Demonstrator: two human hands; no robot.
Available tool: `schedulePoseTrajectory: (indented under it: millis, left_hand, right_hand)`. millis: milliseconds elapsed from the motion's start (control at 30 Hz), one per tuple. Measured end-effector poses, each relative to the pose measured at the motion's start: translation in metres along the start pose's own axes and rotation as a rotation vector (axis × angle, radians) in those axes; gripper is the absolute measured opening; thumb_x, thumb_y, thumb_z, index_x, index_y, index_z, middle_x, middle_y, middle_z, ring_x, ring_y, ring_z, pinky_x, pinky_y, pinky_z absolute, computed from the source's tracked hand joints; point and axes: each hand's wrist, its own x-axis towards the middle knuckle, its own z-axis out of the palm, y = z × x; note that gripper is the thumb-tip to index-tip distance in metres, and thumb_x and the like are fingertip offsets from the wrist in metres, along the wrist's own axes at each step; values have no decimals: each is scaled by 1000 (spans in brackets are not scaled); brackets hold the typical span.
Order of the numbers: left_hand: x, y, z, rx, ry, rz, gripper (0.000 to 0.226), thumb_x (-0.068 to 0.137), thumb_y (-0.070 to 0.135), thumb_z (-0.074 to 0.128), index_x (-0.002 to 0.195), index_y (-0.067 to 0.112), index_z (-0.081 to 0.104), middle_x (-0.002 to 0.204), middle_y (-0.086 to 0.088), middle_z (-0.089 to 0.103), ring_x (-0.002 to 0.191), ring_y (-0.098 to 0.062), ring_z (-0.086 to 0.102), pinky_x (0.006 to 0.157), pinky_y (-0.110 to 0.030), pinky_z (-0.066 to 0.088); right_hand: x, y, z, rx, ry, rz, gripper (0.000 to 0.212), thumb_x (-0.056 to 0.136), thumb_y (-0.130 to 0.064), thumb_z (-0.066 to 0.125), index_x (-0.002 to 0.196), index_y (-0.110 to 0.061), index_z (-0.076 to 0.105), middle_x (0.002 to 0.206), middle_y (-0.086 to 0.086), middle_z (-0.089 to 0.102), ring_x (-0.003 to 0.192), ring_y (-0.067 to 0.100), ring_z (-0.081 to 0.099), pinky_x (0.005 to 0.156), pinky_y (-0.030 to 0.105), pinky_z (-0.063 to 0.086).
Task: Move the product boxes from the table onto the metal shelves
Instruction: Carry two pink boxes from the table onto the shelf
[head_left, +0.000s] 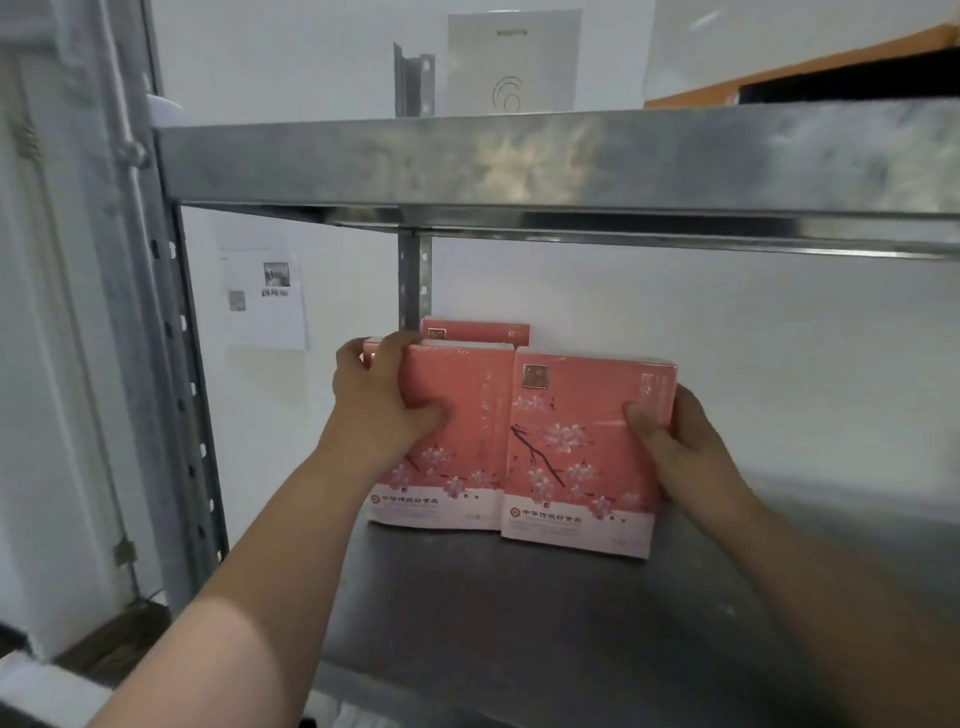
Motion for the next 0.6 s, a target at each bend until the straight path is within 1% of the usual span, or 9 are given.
schedulePoseTrajectory:
  millis: [67, 167, 233, 300, 367, 433, 500, 533, 600]
  left_hand:
    - [1, -2, 0, -31, 23, 23, 81, 69, 36, 85, 136, 43, 41, 145, -1, 21, 131, -29, 38, 105, -32, 39]
    - [1, -4, 0, -66, 28, 40, 81, 67, 35, 86, 133, 43, 40, 142, 3, 22, 127, -26, 42, 99, -27, 39]
    - [0, -5, 1, -81, 17, 32, 83, 66, 37, 85, 134, 44, 38, 143, 5, 20, 127, -25, 42, 101, -32, 42]
    - [-2, -6, 2, -85, 16, 25, 86, 65, 39, 84, 136, 44, 36, 145, 6, 19, 129, -26, 40, 104, -38, 44]
    - [-4, -5, 4, -84, 17, 33, 87, 65, 41, 84, 138, 44, 36, 145, 6, 19, 130, -26, 39, 105, -39, 43]
    - [-7, -4, 6, -77, 11, 40, 87, 66, 42, 83, 138, 45, 35, 144, 7, 19, 131, -26, 37, 105, -42, 44]
    - [-8, -5, 8, -70, 7, 48, 87, 67, 43, 83, 137, 48, 33, 144, 7, 19, 133, -27, 35, 106, -44, 45]
    - [-8, -6, 8, -66, 8, 54, 87, 67, 45, 83, 138, 48, 32, 144, 7, 20, 133, -27, 35, 106, -46, 46]
    - [-9, -9, 9, -55, 11, 67, 90, 69, 48, 82, 141, 49, 28, 144, 8, 20, 134, -28, 34, 107, -49, 46]
  right_hand:
    - [5, -3, -9, -41, 7, -20, 60, 91, -53, 63, 142, -29, 41, 121, -12, 62, 103, 7, 65, 82, 32, 56]
    - [10, -1, -14, -12, 69, -8, 62, 88, -47, 70, 139, -26, 43, 118, -8, 65, 101, 11, 67, 74, 28, 55]
    - [15, 2, -13, -5, 108, -9, 62, 89, -43, 71, 140, -26, 41, 118, -4, 65, 97, 8, 67, 68, 24, 54]
    - [21, 0, -7, -30, 80, -8, 69, 90, -43, 71, 146, -34, 31, 117, -6, 64, 91, 4, 66, 64, 21, 53]
    - [29, -5, 2, -51, 14, -8, 76, 92, -42, 70, 149, -49, 20, 110, -11, 64, 86, 7, 70, 64, 21, 55]
    - [38, -12, 14, -118, -54, -22, 71, 93, -40, 70, 146, -54, 25, 107, -11, 66, 84, 8, 72, 65, 19, 54]
    - [47, -20, 26, -161, -95, -50, 59, 94, -40, 70, 141, -50, 36, 109, -10, 66, 85, 6, 71, 63, 15, 54]
    - [52, -23, 32, -153, -116, -59, 52, 95, -42, 67, 140, -49, 40, 112, -9, 66, 86, 6, 71, 65, 18, 58]
    - [61, -28, 42, -98, -161, -54, 41, 100, -47, 57, 139, -46, 46, 119, -7, 65, 93, 11, 71, 69, 35, 64]
